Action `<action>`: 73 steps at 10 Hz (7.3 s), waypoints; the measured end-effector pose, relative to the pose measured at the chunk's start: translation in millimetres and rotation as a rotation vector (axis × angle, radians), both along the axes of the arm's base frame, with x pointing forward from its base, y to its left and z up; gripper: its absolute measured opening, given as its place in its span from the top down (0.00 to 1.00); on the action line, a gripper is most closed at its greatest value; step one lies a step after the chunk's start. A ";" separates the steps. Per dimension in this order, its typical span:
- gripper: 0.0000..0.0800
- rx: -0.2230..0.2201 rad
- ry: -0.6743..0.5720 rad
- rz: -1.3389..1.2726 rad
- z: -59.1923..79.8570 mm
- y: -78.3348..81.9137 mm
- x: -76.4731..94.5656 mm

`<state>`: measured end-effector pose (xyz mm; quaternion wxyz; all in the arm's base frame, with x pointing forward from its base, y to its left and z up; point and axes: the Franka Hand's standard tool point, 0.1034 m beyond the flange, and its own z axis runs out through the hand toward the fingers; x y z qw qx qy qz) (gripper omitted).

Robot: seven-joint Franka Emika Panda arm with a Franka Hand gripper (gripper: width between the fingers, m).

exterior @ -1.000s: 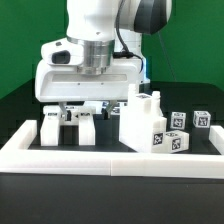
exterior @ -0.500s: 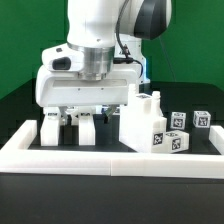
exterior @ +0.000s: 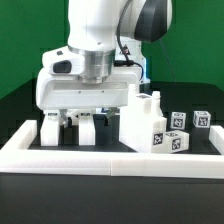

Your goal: Assemble chair

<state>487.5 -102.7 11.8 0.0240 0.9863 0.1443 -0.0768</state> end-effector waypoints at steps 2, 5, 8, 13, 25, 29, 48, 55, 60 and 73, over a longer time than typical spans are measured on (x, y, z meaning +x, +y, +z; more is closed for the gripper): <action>0.19 -0.001 0.009 0.000 -4.3 -0.6 -3.0; 0.45 -0.001 0.012 0.000 -5.4 -0.5 -3.9; 0.64 -0.001 0.013 0.000 -5.1 -0.8 -3.9; 0.64 0.000 0.007 -0.013 1.2 3.1 -3.7; 0.64 0.047 -0.009 -0.023 61.4 18.8 4.6; 0.64 0.079 -0.016 -0.018 104.3 31.1 14.1; 0.64 0.164 -0.004 0.801 118.8 44.1 25.3; 0.64 0.151 -0.009 0.866 118.6 56.7 31.4; 0.64 0.131 -0.043 0.986 122.4 72.1 41.1; 0.64 0.071 0.028 1.002 118.3 61.3 36.0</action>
Offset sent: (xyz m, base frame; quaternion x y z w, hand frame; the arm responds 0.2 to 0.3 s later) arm -0.0015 0.0018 -0.0024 -0.0013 -0.0015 0.0062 1.0000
